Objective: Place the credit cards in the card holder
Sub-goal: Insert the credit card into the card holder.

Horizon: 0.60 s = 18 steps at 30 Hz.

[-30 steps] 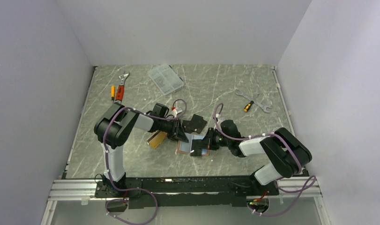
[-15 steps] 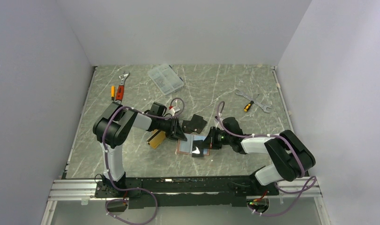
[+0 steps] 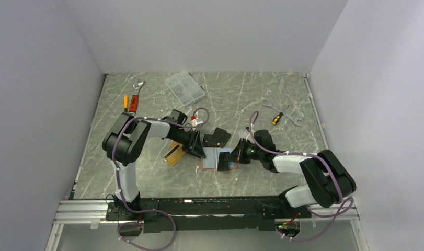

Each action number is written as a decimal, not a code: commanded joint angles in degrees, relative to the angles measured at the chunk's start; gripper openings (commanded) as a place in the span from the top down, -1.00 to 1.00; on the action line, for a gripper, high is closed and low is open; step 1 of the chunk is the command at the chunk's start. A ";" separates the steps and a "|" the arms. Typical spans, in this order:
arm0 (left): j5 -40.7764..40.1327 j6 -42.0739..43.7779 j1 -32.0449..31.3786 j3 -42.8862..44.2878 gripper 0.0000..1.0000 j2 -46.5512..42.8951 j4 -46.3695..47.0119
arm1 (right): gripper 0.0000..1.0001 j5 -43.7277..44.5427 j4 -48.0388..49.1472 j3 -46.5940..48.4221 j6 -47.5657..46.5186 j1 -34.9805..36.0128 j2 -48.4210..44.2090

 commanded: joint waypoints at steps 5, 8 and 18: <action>-8.59 19.38 -3.72 3.42 0.51 0.03 -17.01 | 1.00 -0.34 3.80 -0.09 1.30 -0.93 -2.46; -10.53 24.05 -5.62 3.61 0.58 -1.06 -19.68 | 1.00 -0.49 5.36 -0.43 1.69 -1.50 -3.35; -5.70 25.18 -5.67 5.69 -0.96 -2.80 -23.47 | 1.00 -1.18 8.12 -4.73 1.43 -1.48 0.54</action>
